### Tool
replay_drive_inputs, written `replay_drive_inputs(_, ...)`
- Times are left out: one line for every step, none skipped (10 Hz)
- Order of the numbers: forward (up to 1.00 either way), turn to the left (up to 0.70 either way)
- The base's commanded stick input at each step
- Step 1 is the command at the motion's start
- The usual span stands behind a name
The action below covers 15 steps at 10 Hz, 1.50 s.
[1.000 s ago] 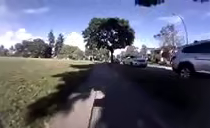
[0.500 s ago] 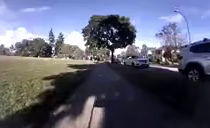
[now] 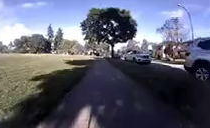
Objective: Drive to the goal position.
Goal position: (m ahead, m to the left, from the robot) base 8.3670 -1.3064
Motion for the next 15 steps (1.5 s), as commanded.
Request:
replay_drive_inputs(1.0, 0.0)
replay_drive_inputs(1.0, 0.0)
replay_drive_inputs(1.0, 0.0)
replay_drive_inputs(1.0, 0.0)
replay_drive_inputs(0.19, -0.01)
replay_drive_inputs(0.15, -0.01)
replay_drive_inputs(0.19, -0.01)
replay_drive_inputs(0.24, -0.01)
replay_drive_inputs(0.24, -0.01)
replay_drive_inputs(0.4, -0.01)
replay_drive_inputs(0.77, -0.01)
replay_drive_inputs(0.91, -0.01)
replay_drive_inputs(0.98, -0.01)
replay_drive_inputs(0.99, -0.01)
replay_drive_inputs(0.98, -0.01)
